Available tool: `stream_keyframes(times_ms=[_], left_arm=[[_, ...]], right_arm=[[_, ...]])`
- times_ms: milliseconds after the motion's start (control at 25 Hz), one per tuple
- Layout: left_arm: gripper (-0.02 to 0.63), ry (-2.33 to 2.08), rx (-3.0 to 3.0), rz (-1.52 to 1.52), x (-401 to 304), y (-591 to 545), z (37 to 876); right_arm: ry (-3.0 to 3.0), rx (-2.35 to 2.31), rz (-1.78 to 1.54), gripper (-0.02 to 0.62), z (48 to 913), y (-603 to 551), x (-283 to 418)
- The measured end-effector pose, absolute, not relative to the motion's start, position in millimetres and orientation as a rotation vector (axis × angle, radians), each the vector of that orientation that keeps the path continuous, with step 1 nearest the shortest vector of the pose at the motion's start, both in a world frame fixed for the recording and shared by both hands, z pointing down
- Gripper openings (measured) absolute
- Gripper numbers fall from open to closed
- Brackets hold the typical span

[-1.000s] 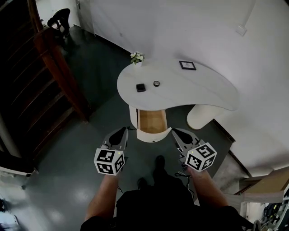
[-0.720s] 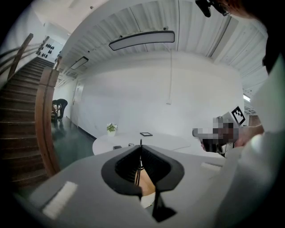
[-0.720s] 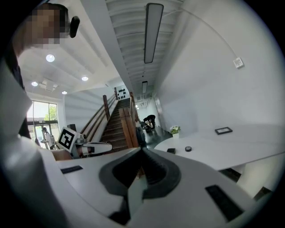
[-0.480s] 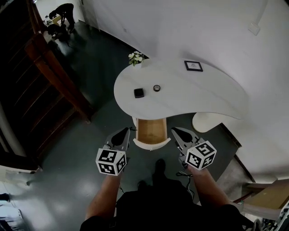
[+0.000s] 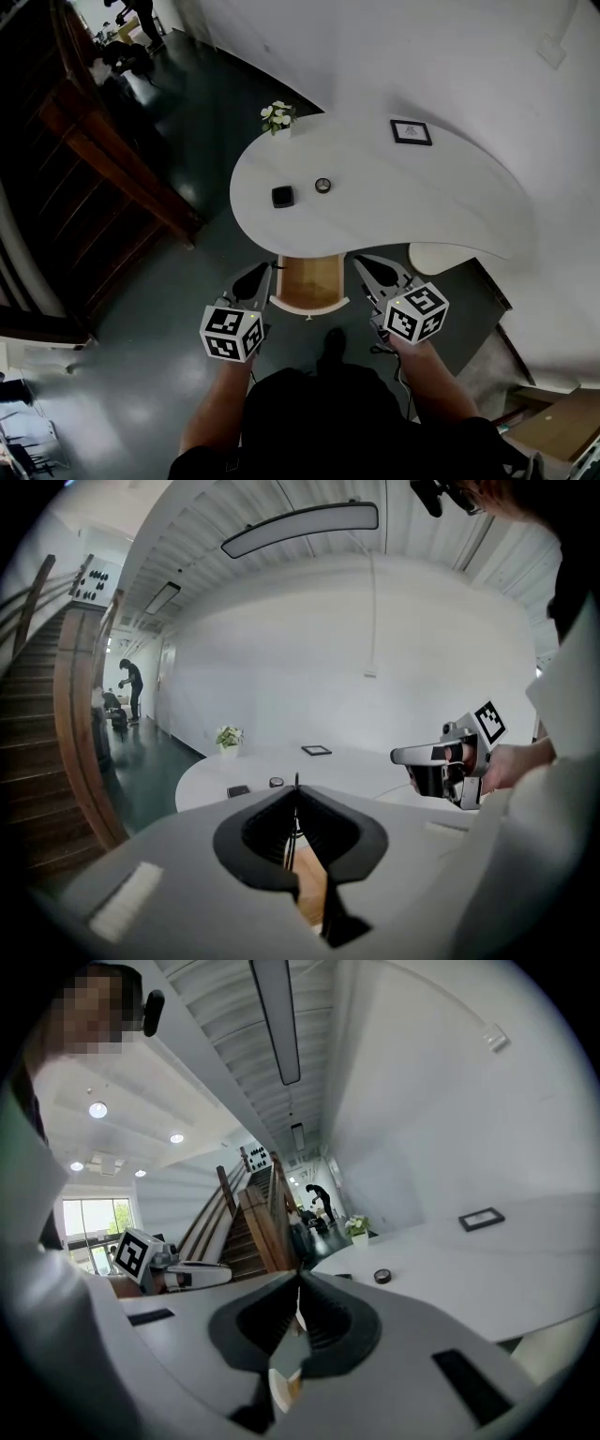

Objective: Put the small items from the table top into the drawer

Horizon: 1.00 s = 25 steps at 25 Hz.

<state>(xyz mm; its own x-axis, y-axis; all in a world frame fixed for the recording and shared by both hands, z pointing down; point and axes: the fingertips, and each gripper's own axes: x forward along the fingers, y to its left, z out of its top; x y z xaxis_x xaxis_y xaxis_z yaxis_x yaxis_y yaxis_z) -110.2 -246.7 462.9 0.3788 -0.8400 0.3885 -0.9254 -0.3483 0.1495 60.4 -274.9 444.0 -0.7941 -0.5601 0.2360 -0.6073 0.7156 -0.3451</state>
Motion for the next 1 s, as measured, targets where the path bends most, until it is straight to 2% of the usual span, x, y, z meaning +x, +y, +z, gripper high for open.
stream_keyframes(times_ms=[1000], left_arm=[[0.021,-1.315,2.396,0.316,-137,-232,498]], right_arm=[[-2.672,1.024,0.592,0.012,456,-240,-9]])
